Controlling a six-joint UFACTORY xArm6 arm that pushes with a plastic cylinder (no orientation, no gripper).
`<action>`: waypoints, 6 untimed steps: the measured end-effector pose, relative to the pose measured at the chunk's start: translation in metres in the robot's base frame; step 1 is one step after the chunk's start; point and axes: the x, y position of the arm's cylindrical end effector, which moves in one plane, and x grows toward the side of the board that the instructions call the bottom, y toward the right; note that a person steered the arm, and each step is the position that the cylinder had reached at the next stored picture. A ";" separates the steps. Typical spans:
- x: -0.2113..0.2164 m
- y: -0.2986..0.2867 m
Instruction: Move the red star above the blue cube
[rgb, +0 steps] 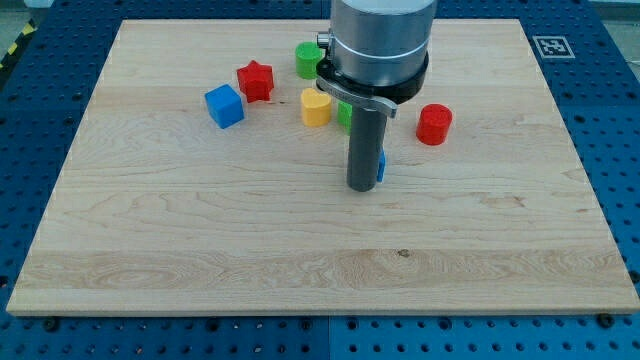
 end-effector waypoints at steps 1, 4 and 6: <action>0.000 -0.002; -0.032 -0.081; -0.080 -0.097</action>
